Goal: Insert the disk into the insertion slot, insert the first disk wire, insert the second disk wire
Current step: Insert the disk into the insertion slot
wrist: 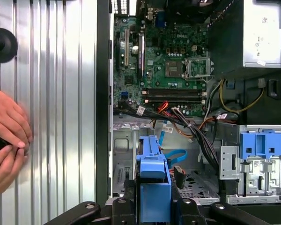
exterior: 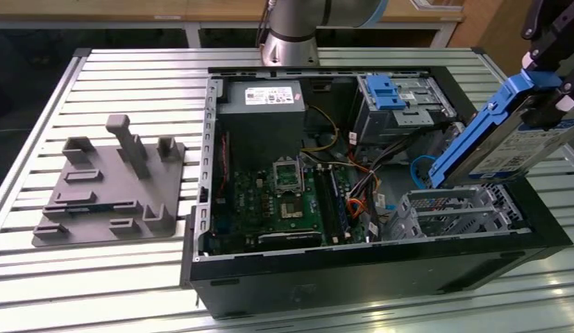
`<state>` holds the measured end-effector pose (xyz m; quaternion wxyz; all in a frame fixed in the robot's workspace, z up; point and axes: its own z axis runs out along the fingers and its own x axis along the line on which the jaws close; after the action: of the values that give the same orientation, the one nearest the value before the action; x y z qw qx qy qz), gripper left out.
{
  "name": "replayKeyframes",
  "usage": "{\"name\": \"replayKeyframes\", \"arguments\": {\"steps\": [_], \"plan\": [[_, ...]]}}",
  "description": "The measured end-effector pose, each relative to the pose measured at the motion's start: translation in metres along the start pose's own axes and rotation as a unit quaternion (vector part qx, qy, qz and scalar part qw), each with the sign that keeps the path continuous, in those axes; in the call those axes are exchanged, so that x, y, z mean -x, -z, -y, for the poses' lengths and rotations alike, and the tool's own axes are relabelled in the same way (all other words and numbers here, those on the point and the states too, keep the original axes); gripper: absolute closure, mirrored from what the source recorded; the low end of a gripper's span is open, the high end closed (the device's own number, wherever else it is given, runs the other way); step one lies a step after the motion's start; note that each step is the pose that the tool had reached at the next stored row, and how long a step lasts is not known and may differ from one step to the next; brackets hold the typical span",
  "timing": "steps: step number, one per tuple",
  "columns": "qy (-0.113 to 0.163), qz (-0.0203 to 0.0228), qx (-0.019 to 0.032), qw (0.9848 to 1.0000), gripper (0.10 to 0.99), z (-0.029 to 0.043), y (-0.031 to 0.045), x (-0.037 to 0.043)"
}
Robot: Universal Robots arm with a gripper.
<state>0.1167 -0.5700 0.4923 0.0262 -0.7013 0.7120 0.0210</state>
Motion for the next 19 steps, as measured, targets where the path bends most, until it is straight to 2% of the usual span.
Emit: {"name": "replayKeyframes", "arguments": {"steps": [7, 19], "plan": [[0.000, -0.0002, -0.0001, 1.0000, 0.725, -0.0003, -0.0013, 0.0004], [0.000, -0.0002, -0.0001, 1.0000, 0.725, -0.0015, -0.0078, 0.0002]]}}
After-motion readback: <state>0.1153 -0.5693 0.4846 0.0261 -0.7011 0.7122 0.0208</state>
